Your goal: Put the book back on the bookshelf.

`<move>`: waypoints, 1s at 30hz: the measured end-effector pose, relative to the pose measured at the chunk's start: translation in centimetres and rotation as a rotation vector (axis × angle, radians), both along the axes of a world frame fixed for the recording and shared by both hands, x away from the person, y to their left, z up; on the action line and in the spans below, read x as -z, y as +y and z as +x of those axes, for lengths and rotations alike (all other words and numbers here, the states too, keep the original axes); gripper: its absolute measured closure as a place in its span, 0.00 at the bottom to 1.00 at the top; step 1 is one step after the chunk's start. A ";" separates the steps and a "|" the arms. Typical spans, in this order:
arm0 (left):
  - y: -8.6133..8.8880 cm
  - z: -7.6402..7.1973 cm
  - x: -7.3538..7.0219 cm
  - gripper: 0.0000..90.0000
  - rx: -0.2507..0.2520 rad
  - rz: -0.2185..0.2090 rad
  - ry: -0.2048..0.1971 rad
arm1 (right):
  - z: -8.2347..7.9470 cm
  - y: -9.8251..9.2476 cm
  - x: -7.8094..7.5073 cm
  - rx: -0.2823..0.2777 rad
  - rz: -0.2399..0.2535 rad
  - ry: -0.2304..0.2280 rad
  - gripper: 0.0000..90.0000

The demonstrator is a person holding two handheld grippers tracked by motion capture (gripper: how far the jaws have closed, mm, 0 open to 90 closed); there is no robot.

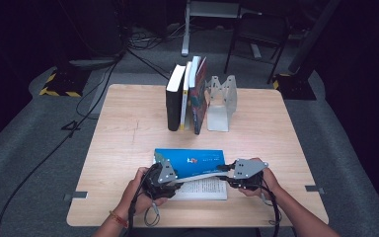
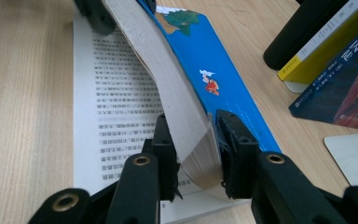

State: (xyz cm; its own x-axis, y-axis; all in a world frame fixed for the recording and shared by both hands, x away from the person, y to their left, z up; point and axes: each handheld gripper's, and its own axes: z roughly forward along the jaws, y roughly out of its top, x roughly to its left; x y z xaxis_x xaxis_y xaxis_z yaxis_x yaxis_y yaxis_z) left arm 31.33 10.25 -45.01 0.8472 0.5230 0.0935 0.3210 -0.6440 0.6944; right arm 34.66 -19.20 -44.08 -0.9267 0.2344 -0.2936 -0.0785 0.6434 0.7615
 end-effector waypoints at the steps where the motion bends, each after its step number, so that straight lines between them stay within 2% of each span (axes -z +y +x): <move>1: -0.4 0.0 0.0 0.51 -0.003 0.013 -0.010 | -0.1 0.1 -0.1 0.000 -0.003 -0.005 0.79; 3: -1.1 0.2 0.1 0.49 -0.023 0.006 -0.006 | -0.2 0.3 -0.4 -0.004 0.000 -0.007 0.79; 8: -3.1 0.3 0.1 0.50 -0.075 0.054 -0.017 | -0.4 1.0 -1.0 -0.014 -0.002 -0.005 0.79; 11: -3.8 0.2 -0.2 0.62 -0.112 0.059 -0.030 | -0.6 1.4 -1.2 -0.014 -0.011 -0.007 0.79; 12: -3.8 0.2 -0.2 0.65 -0.112 0.059 -0.030 | -0.6 1.4 -1.2 -0.014 -0.011 -0.007 0.79; 14: -4.1 -0.3 -0.2 0.72 -0.104 0.080 -0.071 | -0.5 1.5 -1.3 0.003 -0.005 0.006 0.76; 15: -4.1 -0.3 -0.2 0.74 -0.096 0.090 -0.077 | -0.5 1.5 -1.3 0.007 -0.002 0.006 0.74; 17: -4.0 -0.3 -0.1 0.77 -0.096 0.076 -0.078 | -0.6 1.6 -1.2 0.014 -0.011 -0.009 0.68; 18: -4.0 -0.3 -0.1 0.78 -0.096 0.076 -0.078 | -0.6 1.6 -1.2 0.014 -0.011 -0.009 0.68; 19: -3.7 -0.2 -0.2 0.78 -0.094 0.054 -0.078 | -0.5 1.5 -1.3 0.024 0.004 -0.013 0.65; 20: -3.5 -0.1 -0.3 0.81 -0.095 0.047 -0.079 | -0.2 0.6 -1.4 0.050 0.055 0.009 0.57; 23: -3.2 -0.1 -0.4 0.83 -0.090 0.036 -0.085 | 0.9 -1.2 -1.0 0.105 0.089 0.064 0.53; 25: -2.8 -0.4 -0.6 0.84 -0.081 0.022 -0.128 | 1.6 -2.2 -0.2 0.146 0.081 0.091 0.52; 27: -2.5 -0.3 -0.9 0.85 -0.083 0.013 -0.127 | 2.2 -3.0 0.7 0.178 0.061 0.123 0.51; 28: -2.5 -0.3 -0.9 0.85 -0.083 0.013 -0.127 | 2.2 -3.0 0.7 0.178 0.061 0.123 0.51; 30: -2.2 -0.4 -1.2 0.85 -0.091 -0.001 -0.144 | 2.9 -3.4 2.1 0.218 -0.001 0.125 0.51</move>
